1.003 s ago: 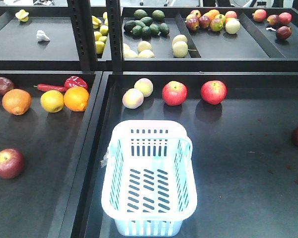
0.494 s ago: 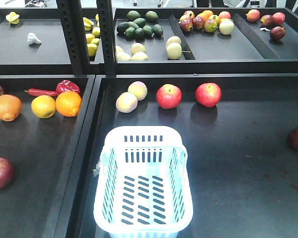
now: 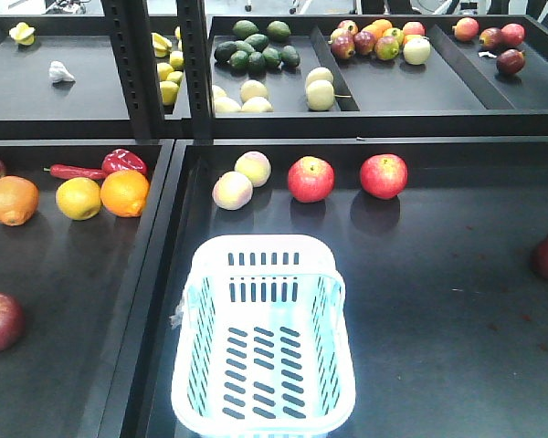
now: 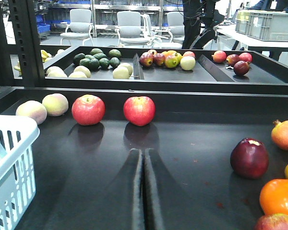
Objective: Pick three apples into basket with both arms
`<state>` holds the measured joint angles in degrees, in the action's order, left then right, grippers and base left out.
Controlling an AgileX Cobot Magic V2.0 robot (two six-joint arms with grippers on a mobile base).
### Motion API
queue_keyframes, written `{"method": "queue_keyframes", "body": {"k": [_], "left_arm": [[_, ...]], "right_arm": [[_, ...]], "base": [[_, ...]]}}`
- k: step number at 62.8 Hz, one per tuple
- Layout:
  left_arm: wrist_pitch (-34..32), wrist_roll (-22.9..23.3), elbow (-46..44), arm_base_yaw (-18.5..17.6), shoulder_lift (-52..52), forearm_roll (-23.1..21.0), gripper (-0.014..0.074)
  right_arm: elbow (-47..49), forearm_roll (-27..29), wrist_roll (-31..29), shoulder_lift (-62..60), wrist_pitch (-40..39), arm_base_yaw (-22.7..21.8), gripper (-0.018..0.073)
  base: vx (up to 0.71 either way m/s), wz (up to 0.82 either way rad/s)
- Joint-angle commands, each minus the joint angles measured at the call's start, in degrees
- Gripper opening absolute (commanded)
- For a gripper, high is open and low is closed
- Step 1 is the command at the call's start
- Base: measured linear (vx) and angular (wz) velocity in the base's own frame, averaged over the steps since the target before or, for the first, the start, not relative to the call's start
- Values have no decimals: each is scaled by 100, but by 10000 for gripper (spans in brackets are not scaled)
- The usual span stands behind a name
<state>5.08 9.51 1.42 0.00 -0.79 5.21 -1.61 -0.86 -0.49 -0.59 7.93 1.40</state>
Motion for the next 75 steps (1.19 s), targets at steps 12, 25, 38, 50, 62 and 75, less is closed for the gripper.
{"method": "queue_keyframes", "body": {"k": [12, 25, 38, 50, 62, 75], "left_arm": [[-445, 20, 86, -15, -64, -35, -6], [-445, 20, 86, -15, -64, -35, -6], [-445, 20, 86, -15, -64, -35, -6], [-451, 20, 86, -15, -64, -35, -6], [-677, 21, 4, -15, -64, -37, -6], [-508, 16, -834, -15, -25, -37, -6]], "right_arm": [[-62, -64, -42, -104, -432, -16, -10], [-62, -64, -42, -104, -432, -16, -10], [-62, -64, -42, -104, -432, -16, -10], [-62, -64, -42, -104, -432, -16, -10], [-62, -64, -42, -104, -432, -16, -10], [-62, -64, -42, -104, -432, -16, -10]], "base": [[0, 0], [0, 0], [0, 0], [0, 0], [0, 0], [0, 0]]}}
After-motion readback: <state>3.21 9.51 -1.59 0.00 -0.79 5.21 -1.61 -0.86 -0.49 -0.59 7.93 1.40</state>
